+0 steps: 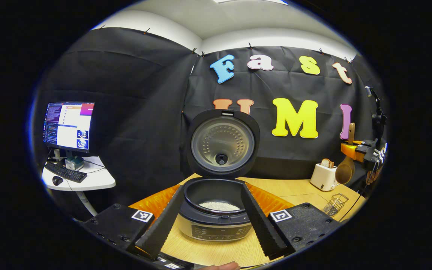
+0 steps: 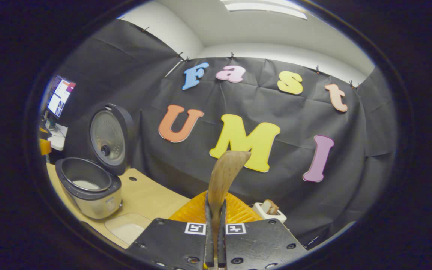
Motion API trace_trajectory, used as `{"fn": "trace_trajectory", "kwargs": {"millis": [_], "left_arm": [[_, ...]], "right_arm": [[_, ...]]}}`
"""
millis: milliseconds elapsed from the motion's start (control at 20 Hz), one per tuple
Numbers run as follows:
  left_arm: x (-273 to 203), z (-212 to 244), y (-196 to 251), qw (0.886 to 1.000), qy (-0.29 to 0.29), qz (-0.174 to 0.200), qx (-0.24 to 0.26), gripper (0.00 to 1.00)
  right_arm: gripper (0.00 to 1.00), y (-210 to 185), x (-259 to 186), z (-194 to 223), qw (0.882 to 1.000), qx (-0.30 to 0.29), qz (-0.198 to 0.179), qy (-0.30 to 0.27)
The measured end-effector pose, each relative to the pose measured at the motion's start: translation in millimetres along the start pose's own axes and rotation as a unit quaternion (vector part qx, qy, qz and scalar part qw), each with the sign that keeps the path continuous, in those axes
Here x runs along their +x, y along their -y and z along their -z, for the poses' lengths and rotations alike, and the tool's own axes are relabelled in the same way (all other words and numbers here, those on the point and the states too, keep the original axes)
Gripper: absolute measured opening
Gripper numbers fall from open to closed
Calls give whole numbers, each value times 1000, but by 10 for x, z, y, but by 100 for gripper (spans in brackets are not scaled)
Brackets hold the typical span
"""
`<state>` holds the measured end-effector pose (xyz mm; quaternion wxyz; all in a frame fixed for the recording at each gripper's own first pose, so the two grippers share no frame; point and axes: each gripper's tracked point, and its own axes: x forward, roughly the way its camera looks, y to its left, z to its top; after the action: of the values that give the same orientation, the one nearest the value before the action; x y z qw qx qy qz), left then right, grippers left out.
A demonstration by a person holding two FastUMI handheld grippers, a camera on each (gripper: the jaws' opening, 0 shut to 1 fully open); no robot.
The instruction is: Close the left gripper, press the button to open the rice cooker; take a wooden spoon from the chopstick holder with the right hand, scoop a spoonful of rice and pour it into the rice cooker, then put the wooden spoon back into the chopstick holder.
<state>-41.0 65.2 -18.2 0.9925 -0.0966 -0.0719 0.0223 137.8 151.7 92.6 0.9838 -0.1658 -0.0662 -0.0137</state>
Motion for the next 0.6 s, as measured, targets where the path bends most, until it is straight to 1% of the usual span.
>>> {"fn": "trace_trajectory", "kwargs": {"millis": [100, 150, 250, 400, 450, 500, 550, 600], "left_arm": [[-7, -5, 83, 1000, 3, 6, 7, 98], [-25, -9, 125, 1000, 4, 10, 11, 98], [-40, -29, 172, 1000, 8, 15, 17, 98], [-53, -44, 205, 1000, 12, 20, 19, 98], [-56, -42, 219, 1000, 12, 22, 18, 98], [-54, -42, 221, 1000, 12, 22, 17, 97], [-57, -38, 224, 1000, 10, 22, 16, 97], [-56, -36, 217, 1000, 9, 22, 16, 98]], "right_arm": [[4, 213, 1, 221, 1000, 6, 17, -14], [6, 280, 12, 339, 999, 15, 24, -23], [4, 385, 24, 583, 998, 31, 33, -40], [5, 461, 32, 869, 996, 46, 46, -54], [7, 452, 17, 949, 996, 52, 46, -58], [6, 435, 32, 1033, 995, 56, 47, -62], [7, 425, 25, 1105, 995, 62, 48, -66], [6, 421, 33, 1174, 994, 68, 50, -70]]}}
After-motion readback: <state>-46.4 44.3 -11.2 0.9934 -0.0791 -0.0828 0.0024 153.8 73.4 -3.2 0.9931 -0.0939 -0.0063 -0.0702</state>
